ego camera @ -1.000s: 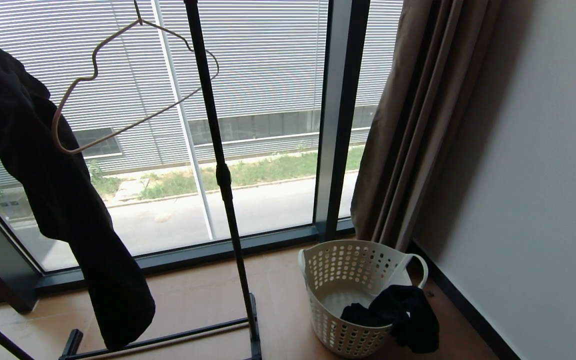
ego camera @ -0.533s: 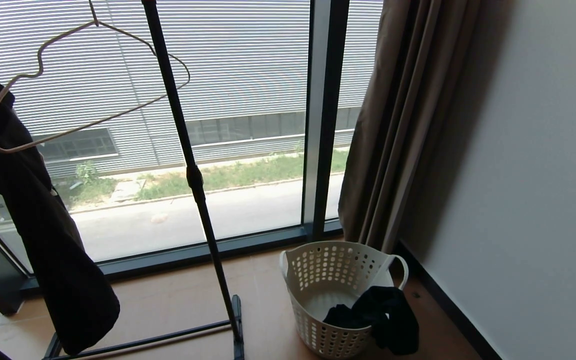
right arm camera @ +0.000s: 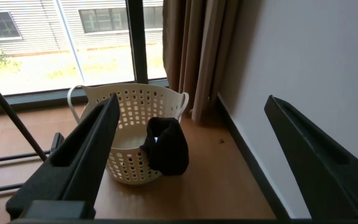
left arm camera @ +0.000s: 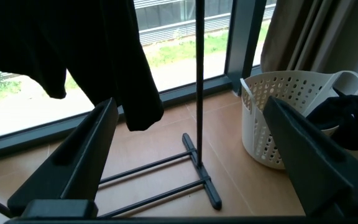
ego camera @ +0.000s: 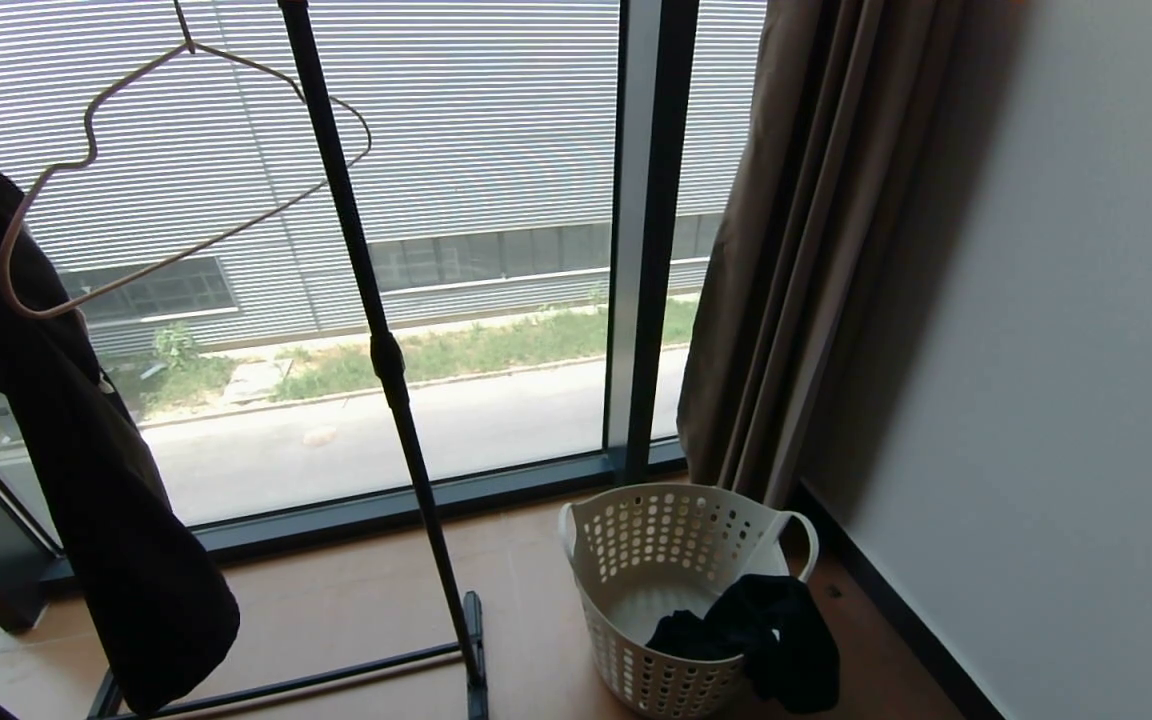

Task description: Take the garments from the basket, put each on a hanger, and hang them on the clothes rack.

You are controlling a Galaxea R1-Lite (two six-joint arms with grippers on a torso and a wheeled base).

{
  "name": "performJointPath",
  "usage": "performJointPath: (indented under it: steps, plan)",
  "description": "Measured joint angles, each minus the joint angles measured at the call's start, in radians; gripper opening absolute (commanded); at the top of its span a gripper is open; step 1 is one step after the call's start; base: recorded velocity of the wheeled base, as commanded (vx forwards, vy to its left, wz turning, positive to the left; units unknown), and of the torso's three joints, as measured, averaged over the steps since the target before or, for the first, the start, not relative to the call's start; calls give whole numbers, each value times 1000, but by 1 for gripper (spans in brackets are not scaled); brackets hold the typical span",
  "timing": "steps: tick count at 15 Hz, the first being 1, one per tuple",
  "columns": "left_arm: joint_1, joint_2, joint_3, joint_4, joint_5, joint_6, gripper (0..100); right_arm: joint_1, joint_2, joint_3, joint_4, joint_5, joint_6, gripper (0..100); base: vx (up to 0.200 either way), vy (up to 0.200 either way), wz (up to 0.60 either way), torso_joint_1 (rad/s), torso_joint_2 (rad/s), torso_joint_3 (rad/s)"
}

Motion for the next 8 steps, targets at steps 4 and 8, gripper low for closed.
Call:
performJointPath:
  steps: [4, 8]
  plan:
    - [0, 0, 0, 0, 0, 0, 100, 0, 0, 0, 0, 0, 0, 100, 0, 0, -450, 4, 2, -2]
    - [0, 0, -1, 2, -32, 0, 100, 0, 0, 0, 0, 0, 0, 100, 0, 0, 0, 0, 0, 0]
